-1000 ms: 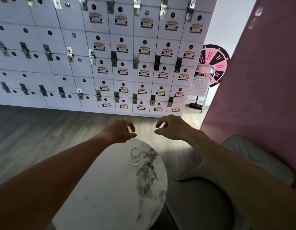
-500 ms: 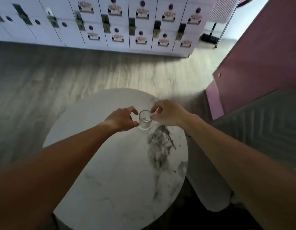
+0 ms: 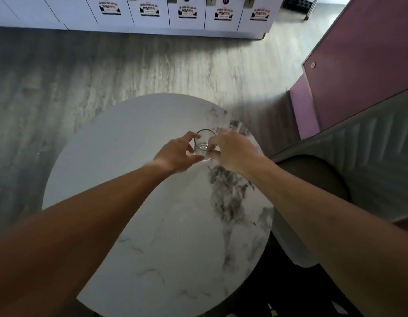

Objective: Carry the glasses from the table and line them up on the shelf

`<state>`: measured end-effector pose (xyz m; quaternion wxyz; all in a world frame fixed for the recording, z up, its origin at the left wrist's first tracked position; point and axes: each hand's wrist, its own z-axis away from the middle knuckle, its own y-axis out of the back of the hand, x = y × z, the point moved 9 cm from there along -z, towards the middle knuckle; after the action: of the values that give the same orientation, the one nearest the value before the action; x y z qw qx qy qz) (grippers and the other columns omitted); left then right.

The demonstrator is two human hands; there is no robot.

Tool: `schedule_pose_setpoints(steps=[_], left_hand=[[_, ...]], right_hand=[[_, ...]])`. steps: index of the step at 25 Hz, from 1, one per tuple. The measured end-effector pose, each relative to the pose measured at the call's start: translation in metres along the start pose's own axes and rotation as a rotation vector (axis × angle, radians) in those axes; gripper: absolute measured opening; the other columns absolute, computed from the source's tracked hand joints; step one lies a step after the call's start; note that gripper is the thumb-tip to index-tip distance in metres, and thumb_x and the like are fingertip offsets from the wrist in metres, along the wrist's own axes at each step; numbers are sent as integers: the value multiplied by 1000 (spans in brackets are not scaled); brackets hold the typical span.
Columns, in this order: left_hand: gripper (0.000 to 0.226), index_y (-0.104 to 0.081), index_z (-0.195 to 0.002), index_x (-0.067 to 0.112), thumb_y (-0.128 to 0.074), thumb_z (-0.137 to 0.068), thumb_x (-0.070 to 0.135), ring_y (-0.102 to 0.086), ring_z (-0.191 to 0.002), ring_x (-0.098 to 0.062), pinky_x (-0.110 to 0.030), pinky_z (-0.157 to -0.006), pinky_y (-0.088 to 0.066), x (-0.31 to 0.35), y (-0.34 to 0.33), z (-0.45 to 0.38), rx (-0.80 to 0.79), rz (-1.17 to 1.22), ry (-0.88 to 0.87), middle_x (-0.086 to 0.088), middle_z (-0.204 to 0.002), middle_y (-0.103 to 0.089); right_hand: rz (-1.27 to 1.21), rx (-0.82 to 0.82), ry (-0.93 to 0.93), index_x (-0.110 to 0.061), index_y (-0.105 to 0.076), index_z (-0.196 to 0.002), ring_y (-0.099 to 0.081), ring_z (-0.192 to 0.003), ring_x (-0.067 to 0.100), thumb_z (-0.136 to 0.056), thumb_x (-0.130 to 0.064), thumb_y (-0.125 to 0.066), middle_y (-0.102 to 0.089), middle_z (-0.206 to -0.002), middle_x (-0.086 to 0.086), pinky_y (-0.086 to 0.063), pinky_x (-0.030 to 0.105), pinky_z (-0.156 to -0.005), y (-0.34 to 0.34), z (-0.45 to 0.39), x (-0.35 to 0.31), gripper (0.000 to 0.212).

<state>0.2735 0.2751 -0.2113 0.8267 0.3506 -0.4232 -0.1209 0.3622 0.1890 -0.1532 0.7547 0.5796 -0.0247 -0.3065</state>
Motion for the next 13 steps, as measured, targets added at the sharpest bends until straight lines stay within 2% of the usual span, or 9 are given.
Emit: schedule_pose_setpoints(steps=[2, 4, 7, 10, 13], left_hand=[[59, -44, -140, 29, -72, -88, 34, -67, -95, -23, -37, -90, -51, 11, 6, 3, 6, 20, -33, -5, -121, -68], [59, -43, -140, 31, -71, -89, 30, -70, -93, -22, -42, -90, -56, 31, 23, 7, -5, 86, -73, -7, -127, -64], [64, -42, -138, 37, -76, -85, 24, -73, -83, -12, -40, -86, -57, 83, 55, 9, -21, 164, -194, -7, -135, -59], [66, -46, -128, 45, -82, -79, 19, -73, -77, -13, -32, -76, -56, 165, 79, 17, -69, 275, -356, -7, -130, -62], [67, -52, -116, 55, -83, -77, 11, -69, -70, -23, -39, -73, -56, 266, 84, 42, -145, 345, -521, -11, -123, -64]], right_hand=[[2, 28, 21, -17, -68, -105, -61, -86, 23, -93, -32, -63, -60, -99, 4, -46, 32, -76, 13, 6, -5, 20], [-28, 60, 17, -17, -66, -106, -60, -87, 23, -94, -32, -61, -57, -98, 2, -49, 34, -80, 41, 16, -7, 20], [-54, 142, -26, -20, -64, -107, -60, -89, 24, -96, -34, -57, -58, -101, 3, -52, 38, -82, 102, 39, -2, 20], [-56, 281, -97, -21, -65, -107, -58, -92, 23, -95, -37, -56, -60, -104, 5, -47, 36, -78, 177, 89, 13, 22], [-62, 438, -197, -21, -66, -107, -56, -93, 22, -94, -40, -58, -60, -105, 5, -44, 34, -78, 246, 170, 40, 24]])
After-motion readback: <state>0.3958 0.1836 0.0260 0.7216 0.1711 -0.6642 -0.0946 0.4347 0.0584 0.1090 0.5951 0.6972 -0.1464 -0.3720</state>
